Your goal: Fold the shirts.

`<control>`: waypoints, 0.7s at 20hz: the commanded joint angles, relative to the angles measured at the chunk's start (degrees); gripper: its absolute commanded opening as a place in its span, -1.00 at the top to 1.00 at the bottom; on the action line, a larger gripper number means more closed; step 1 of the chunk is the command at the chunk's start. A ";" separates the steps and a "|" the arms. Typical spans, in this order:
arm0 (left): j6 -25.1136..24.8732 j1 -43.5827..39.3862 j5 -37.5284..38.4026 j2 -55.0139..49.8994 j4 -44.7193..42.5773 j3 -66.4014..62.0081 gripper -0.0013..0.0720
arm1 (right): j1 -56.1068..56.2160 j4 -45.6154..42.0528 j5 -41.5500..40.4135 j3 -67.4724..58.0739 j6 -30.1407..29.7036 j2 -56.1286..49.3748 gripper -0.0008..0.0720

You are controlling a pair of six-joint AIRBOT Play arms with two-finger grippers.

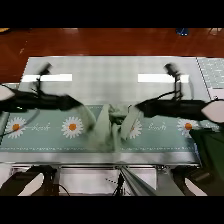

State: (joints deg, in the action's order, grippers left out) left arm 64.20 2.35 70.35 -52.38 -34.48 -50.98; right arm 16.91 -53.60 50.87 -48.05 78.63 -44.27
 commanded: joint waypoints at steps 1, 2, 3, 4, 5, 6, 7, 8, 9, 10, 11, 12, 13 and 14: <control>1.31 12.41 0.81 10.67 0.02 -17.92 0.89 | -8.24 -17.84 0.22 -11.65 10.25 7.91 0.90; 2.36 15.72 0.83 12.44 0.00 -22.40 0.89 | -10.71 -20.85 0.24 -15.12 12.07 9.60 0.90; 3.30 18.75 0.83 13.86 -0.02 -26.84 0.89 | -12.63 -22.34 0.31 -18.12 12.72 10.84 0.90; 4.39 20.46 0.68 14.75 -0.42 -30.42 0.89 | -14.38 -22.69 0.35 -20.94 12.70 11.78 0.90; 6.19 21.81 0.61 15.30 -1.11 -33.79 0.89 | -15.65 -22.95 0.57 -23.47 12.70 12.46 0.90; 7.78 22.69 0.68 15.43 -1.97 -36.46 0.89 | -16.46 -23.39 1.14 -25.73 12.70 12.79 0.90; 8.94 23.19 0.70 15.47 -3.78 -38.84 0.89 | -17.00 -23.93 2.03 -27.96 12.70 12.83 0.90; 9.70 23.21 0.87 15.52 -5.62 -40.63 0.89 | -17.22 -24.61 3.02 -29.81 12.70 12.83 0.90; 10.73 23.21 0.92 15.65 -7.58 -42.10 0.89 | -17.20 -25.66 3.43 -31.21 12.70 12.83 0.90; 11.10 23.21 1.38 15.76 -8.66 -43.17 0.89 | -17.20 -26.38 4.28 -32.57 12.70 12.83 0.90; 11.10 23.21 2.40 15.87 -9.75 -44.09 0.89 | -17.20 -27.06 5.75 -33.70 12.70 12.83 0.90; 11.10 23.21 3.85 15.96 -11.15 -44.65 0.89 | -17.20 -27.98 7.78 -34.51 12.70 12.83 0.90; 11.13 23.19 5.35 16.02 -13.18 -44.76 0.89 | -17.20 -29.40 10.84 -35.21 12.68 12.83 0.90; 11.19 23.15 7.45 16.00 -16.00 -44.74 0.89 | -17.20 -31.23 14.08 -35.45 12.68 12.83 0.90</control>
State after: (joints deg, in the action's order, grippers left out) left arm 74.28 25.06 74.02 -36.75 -44.12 -93.60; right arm 0.10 -80.14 58.00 -80.84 90.98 -31.64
